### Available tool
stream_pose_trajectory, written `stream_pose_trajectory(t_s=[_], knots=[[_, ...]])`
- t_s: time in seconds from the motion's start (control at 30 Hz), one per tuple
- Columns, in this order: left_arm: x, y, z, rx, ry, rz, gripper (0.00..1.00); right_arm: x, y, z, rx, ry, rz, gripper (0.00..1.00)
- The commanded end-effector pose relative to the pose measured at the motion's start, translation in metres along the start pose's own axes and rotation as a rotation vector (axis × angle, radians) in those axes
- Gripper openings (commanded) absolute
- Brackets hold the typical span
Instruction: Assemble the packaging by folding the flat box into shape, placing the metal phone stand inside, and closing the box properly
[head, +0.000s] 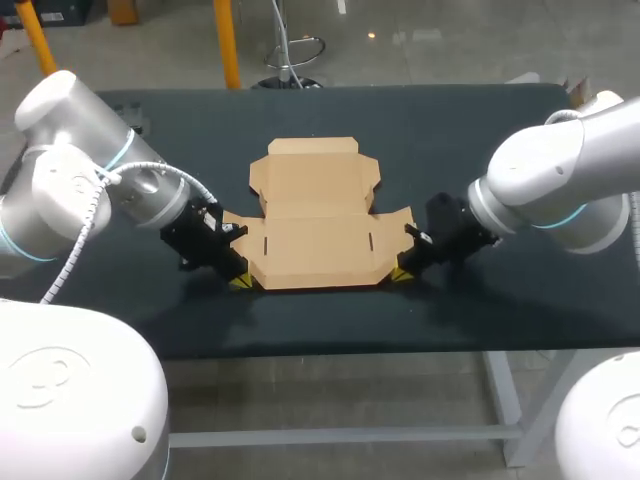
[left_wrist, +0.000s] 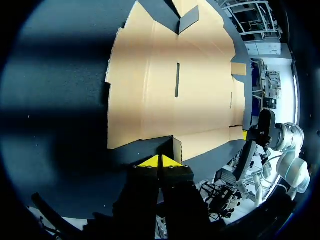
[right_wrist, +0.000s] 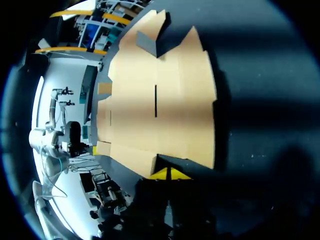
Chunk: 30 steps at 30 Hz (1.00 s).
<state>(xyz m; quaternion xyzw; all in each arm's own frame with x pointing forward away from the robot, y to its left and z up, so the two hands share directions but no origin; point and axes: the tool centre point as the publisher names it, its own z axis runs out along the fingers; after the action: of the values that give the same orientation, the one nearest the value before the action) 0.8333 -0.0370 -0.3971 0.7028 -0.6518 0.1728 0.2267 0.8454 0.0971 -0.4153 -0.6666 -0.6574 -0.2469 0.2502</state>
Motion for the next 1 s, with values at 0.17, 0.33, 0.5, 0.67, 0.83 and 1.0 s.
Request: stream_pose_trajectory(t_s=[0.17, 0.33, 0.5, 0.67, 0.83, 1.0], knots=[[0.006, 0.002, -0.002, 0.005, -0.030, 0.015, 0.00, 0.007, 0.004, 0.001, 0.004, -0.021, -0.015, 0.00], [0.008, 0.001, -0.001, 0.007, -0.046, 0.026, 0.00, 0.013, 0.007, 0.003, 0.004, -0.040, -0.038, 0.00], [0.009, -0.001, 0.001, 0.001, -0.057, 0.035, 0.00, 0.018, 0.008, 0.005, 0.007, -0.051, -0.048, 0.00], [0.014, 0.000, 0.000, 0.009, -0.074, 0.058, 0.00, 0.022, 0.008, 0.006, 0.007, -0.062, -0.060, 0.00], [0.019, -0.001, 0.001, 0.031, -0.097, 0.063, 0.00, 0.023, 0.010, 0.008, 0.007, -0.068, -0.063, 0.00], [0.024, -0.001, 0.003, 0.037, -0.105, 0.074, 0.00, 0.025, 0.010, 0.011, 0.012, -0.079, -0.069, 0.00]])
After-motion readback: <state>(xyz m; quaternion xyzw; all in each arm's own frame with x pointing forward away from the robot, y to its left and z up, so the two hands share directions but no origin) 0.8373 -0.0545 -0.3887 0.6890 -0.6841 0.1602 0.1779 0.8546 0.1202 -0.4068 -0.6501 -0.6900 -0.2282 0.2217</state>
